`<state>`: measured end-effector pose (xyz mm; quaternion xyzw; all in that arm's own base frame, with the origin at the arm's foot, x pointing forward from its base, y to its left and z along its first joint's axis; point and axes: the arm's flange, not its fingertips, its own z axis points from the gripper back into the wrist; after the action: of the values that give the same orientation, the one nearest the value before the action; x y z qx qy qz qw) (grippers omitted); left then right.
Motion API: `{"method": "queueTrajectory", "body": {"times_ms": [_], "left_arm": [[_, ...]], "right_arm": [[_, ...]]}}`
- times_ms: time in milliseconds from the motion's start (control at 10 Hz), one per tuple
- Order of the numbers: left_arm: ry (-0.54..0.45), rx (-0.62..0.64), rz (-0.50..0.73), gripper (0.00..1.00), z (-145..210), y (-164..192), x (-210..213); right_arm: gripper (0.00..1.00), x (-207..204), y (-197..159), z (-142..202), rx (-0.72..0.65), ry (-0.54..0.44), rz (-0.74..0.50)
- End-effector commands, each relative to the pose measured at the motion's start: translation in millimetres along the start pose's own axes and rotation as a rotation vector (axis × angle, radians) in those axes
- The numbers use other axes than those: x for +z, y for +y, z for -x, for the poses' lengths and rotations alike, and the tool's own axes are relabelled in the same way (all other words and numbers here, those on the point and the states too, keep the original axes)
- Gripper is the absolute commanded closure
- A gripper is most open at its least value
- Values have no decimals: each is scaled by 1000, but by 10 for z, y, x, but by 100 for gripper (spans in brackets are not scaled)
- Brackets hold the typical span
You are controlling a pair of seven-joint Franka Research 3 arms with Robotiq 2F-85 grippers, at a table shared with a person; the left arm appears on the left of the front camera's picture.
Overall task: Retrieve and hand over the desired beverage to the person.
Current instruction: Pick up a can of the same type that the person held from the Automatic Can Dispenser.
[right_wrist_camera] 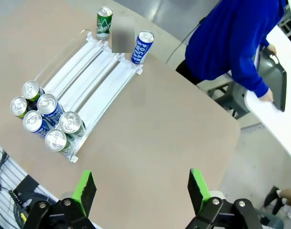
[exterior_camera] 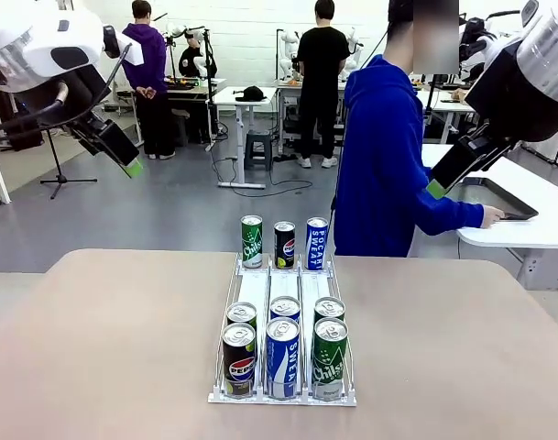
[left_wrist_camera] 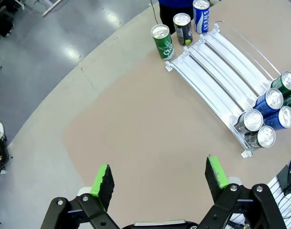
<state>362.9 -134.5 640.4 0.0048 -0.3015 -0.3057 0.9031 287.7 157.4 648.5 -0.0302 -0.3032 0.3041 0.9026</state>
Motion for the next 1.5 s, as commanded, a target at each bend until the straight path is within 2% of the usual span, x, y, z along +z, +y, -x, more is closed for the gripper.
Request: {"method": "queueTrajectory", "body": {"times_ms": [0, 100, 200, 400, 600, 800, 1000, 1300, 1400], "left_arm": [[-46, 89, 114, 0, 127, 309, -5], [-100, 99, 224, 0, 272, 613, 21], [-130, 164, 278, 0, 447, 956, 51], [-163, 271, 309, 0, 804, 1419, 121], [-177, 307, 356, 0, 1076, 1755, 193], [-184, 323, 452, 0, 1276, 1954, 230], [-215, 342, 481, 0, 1245, 1928, 312], [-159, 335, 513, 0, 1254, 1932, 344], [-151, 323, 512, 0, 1239, 1877, 293]], "right_arm": [[0, -58, -304, 157, 2, -10, -126], [0, -113, -618, 301, -9, -4, -179], [0, -169, -1025, 504, -85, -36, -245], [0, -158, -1547, 917, -171, -138, -356], [0, -42, -1944, 1281, -190, -249, -442], [0, 62, -2186, 1547, -205, -313, -470], [0, 39, -2284, 1651, -251, -304, -467], [0, -82, -2310, 1604, -259, -257, -478], [0, 19, -2296, 1698, -273, -284, -461]]}}
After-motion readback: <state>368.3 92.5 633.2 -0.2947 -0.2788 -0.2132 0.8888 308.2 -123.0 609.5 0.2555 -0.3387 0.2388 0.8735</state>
